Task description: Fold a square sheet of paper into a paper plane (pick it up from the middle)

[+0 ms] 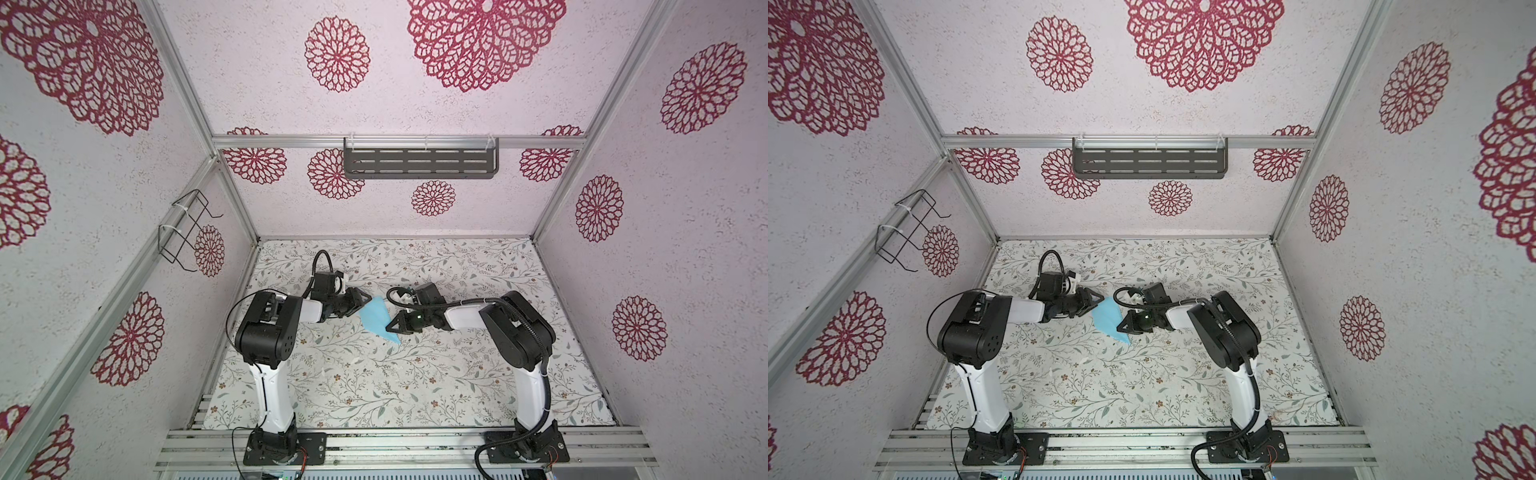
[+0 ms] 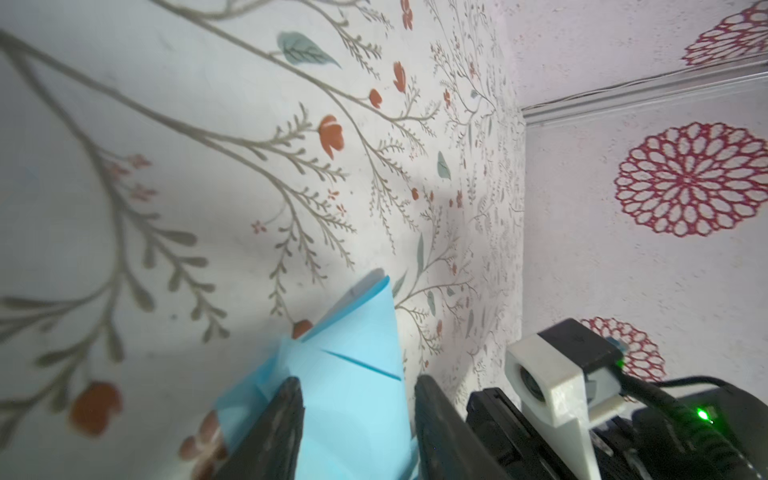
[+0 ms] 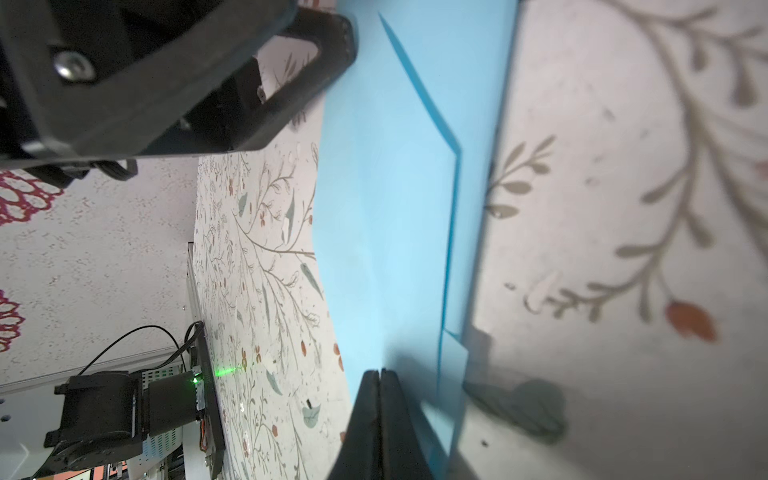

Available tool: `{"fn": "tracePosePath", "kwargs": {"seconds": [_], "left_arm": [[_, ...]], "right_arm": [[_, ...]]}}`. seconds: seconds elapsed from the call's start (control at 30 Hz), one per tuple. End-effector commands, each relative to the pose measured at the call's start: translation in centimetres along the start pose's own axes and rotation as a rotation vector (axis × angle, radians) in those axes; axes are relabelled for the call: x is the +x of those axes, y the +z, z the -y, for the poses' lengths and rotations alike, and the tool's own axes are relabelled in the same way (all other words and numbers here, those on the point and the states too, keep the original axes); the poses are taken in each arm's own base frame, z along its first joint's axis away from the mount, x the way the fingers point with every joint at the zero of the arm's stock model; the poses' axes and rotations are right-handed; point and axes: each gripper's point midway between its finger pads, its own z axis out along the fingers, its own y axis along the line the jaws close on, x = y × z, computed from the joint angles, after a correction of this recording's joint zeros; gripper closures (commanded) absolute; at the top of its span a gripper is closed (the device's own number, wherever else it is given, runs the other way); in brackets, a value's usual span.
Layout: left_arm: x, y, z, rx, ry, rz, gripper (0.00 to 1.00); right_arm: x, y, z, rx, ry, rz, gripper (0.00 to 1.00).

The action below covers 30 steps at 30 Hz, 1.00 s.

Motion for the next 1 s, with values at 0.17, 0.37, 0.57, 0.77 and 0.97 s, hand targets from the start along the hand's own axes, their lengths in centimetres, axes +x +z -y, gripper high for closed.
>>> {"fn": "tracePosePath", "kwargs": {"seconds": [0.17, 0.37, 0.57, 0.77, 0.97], "left_arm": [[-0.8, -5.6, 0.1, -0.285, 0.062, 0.076, 0.62], [3.4, -4.8, 1.5, -0.416, 0.172, -0.027, 0.80], [6.1, -2.1, 3.2, -0.397, 0.236, -0.131, 0.89], [6.7, 0.1, 3.6, -0.408, 0.241, -0.176, 0.92], [7.1, 1.4, 2.2, -0.470, 0.230, -0.208, 0.92]], "right_arm": [[3.3, -0.4, 4.6, 0.166, 0.093, -0.069, 0.95], [3.3, -0.5, 4.4, 0.165, 0.098, -0.064, 0.96], [3.4, -0.4, 4.3, 0.151, 0.108, -0.062, 0.97], [3.3, -0.4, 4.2, 0.137, 0.113, -0.057, 0.97], [3.3, -0.3, 4.2, 0.134, 0.113, -0.058, 0.97]]}}
